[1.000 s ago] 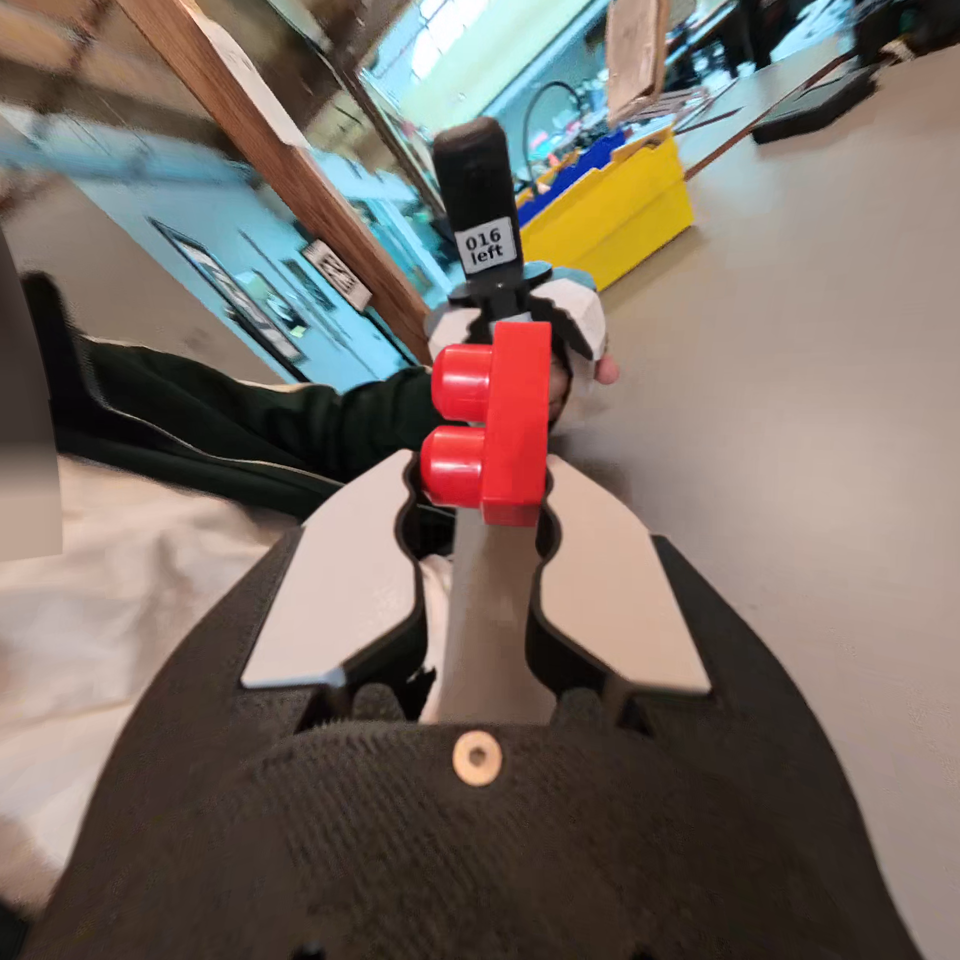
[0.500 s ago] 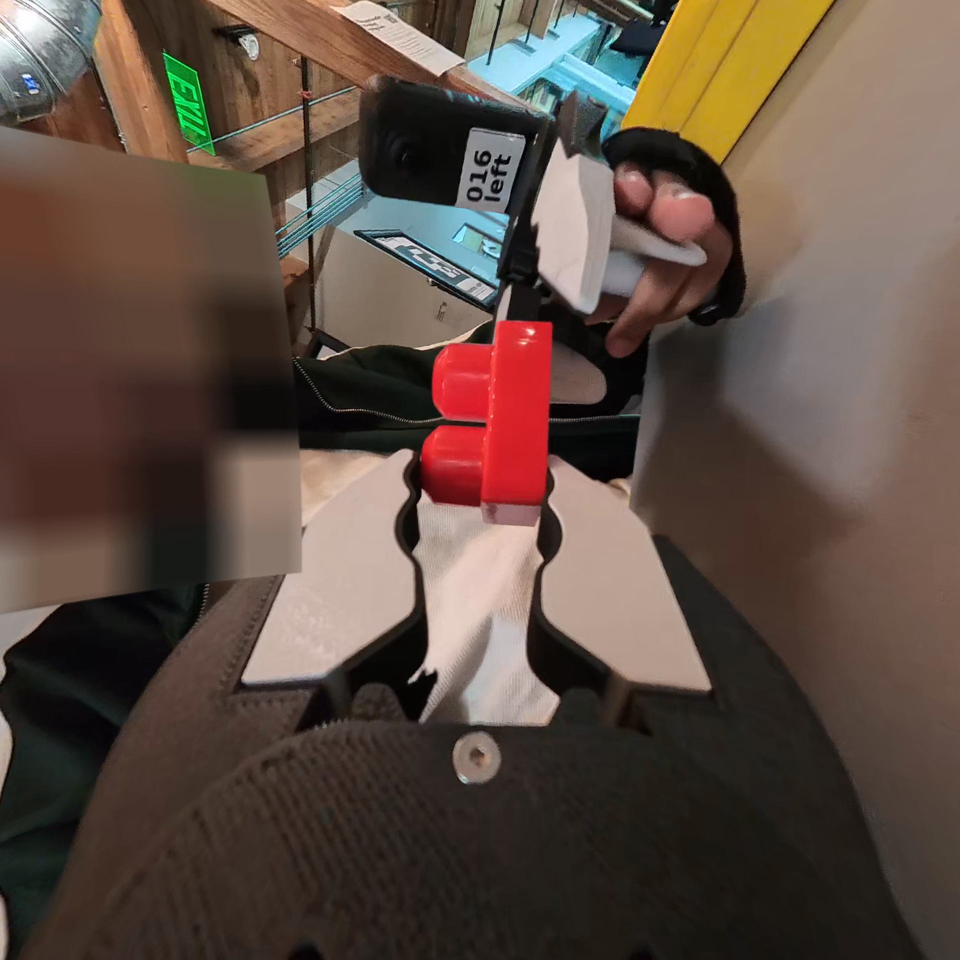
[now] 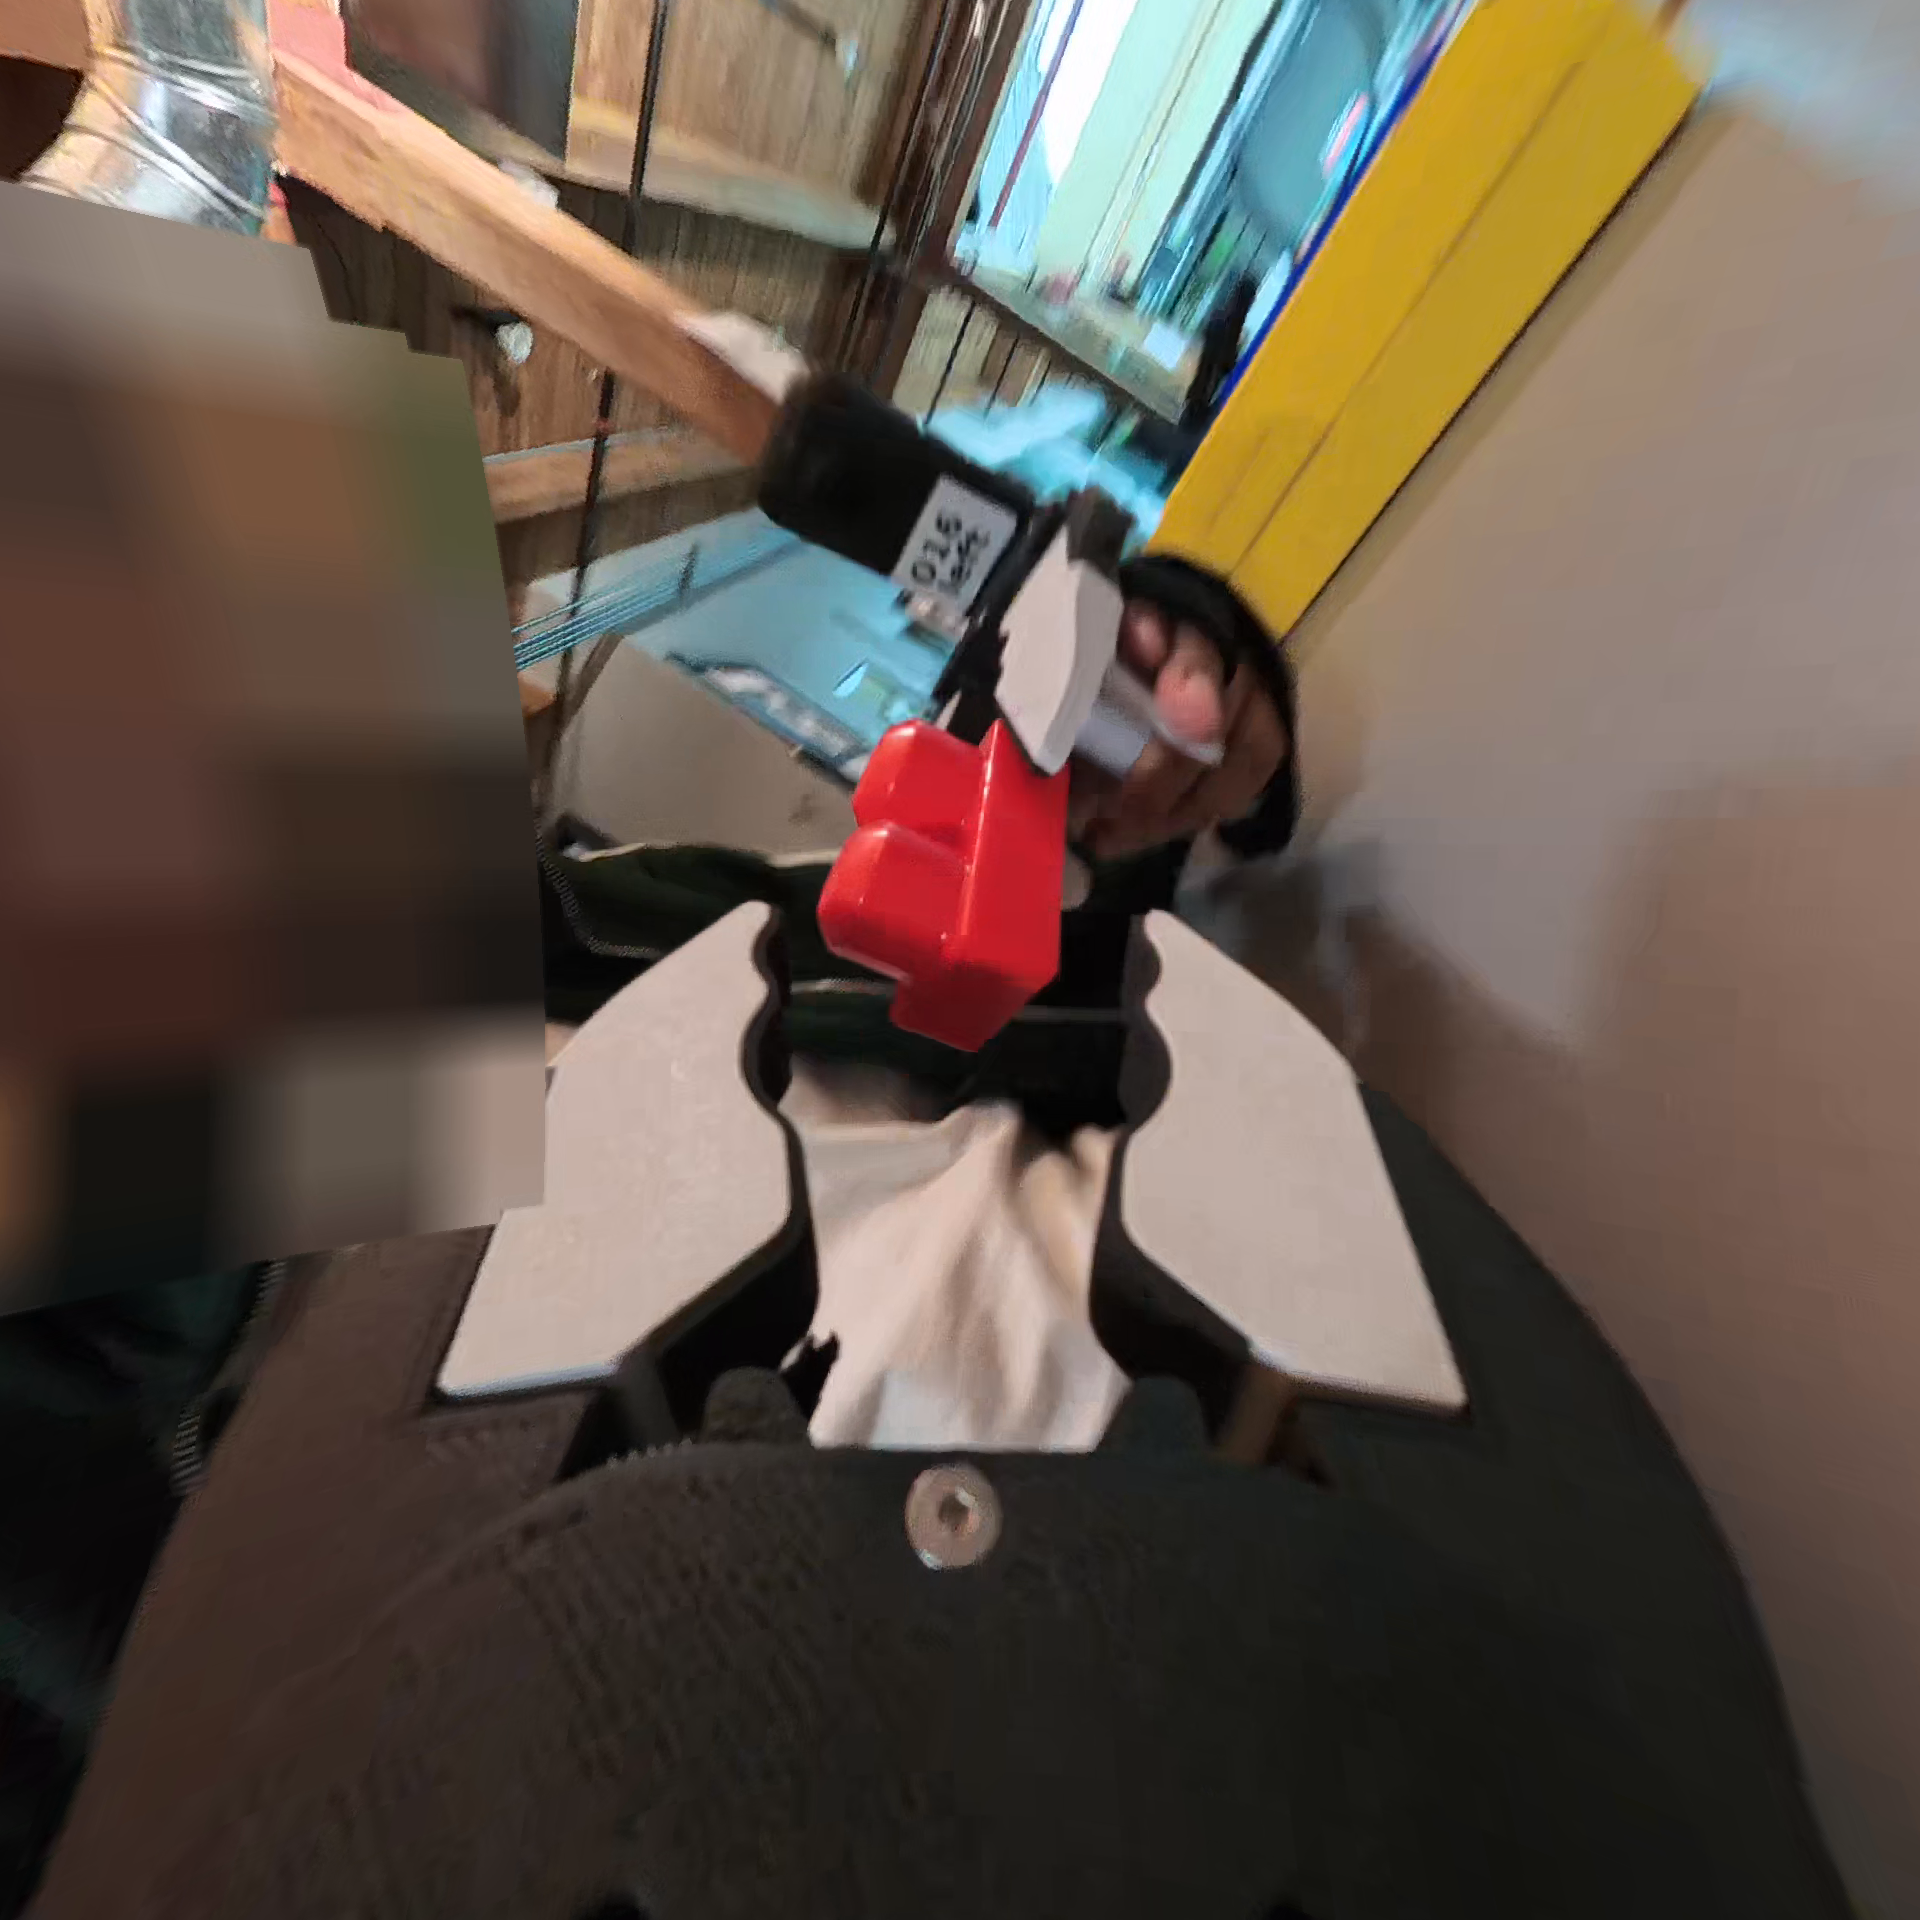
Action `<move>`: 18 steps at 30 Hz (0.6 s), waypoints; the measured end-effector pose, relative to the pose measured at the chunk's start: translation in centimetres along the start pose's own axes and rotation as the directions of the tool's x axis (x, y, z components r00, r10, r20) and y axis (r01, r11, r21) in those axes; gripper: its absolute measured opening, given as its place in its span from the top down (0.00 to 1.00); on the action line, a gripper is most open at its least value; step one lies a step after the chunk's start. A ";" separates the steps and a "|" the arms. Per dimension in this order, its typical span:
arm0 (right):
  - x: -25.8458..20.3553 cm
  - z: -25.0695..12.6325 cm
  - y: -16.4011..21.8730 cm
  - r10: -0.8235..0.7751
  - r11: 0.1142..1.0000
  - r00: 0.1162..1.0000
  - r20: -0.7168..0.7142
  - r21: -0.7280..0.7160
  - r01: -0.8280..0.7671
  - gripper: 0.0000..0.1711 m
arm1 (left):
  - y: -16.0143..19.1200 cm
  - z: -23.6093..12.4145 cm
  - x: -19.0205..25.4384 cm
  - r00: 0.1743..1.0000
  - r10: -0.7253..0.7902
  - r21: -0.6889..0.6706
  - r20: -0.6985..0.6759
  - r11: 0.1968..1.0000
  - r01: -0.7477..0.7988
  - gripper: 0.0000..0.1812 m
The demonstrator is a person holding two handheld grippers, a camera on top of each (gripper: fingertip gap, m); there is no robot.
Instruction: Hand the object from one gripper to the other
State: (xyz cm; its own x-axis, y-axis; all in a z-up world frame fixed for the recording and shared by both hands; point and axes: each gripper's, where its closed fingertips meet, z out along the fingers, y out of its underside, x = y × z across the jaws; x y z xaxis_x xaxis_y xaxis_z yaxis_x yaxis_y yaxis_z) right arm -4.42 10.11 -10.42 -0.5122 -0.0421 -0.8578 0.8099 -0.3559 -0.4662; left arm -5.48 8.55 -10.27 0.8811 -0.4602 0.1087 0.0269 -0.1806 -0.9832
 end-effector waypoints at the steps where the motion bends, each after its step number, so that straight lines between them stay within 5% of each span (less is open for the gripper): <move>1: 0.0 -0.4 -1.1 -0.076 0.995 0.996 -0.044 0.056 0.079 0.60 | -0.3 -0.4 -0.5 0.999 -0.038 0.028 0.007 0.999 0.038 0.80; 3: -0.2 -1.5 -3.5 -0.272 0.937 0.945 -0.180 0.173 0.302 0.54 | -1.0 -1.0 -1.5 0.992 -0.125 0.088 0.015 0.988 0.124 0.80; 5: -1.1 -2.7 -5.3 -0.481 0.800 0.804 -0.350 0.199 0.565 0.52 | -1.5 -1.6 -2.1 0.981 -0.192 0.134 0.013 0.973 0.189 0.80; 10: -2.0 -2.1 -5.1 -0.741 0.524 0.436 -0.512 -0.033 0.851 0.60 | -1.3 -1.7 -2.5 0.976 -0.215 0.139 0.024 0.968 0.210 0.80; 18: -0.7 0.6 -2.6 -0.823 0.487 0.374 -0.428 -0.191 0.852 0.67 | -1.5 -0.8 -1.3 0.978 -0.206 0.141 -0.013 0.968 0.206 0.80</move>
State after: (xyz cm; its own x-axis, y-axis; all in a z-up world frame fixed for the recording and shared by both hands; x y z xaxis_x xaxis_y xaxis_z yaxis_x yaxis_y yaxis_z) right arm -6.34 10.52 -8.45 -0.7353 0.6771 -0.0299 0.0124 -0.0307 -0.9995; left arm -7.11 8.71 -8.84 0.8503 -0.4248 0.3108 0.2739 -0.1471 -0.9504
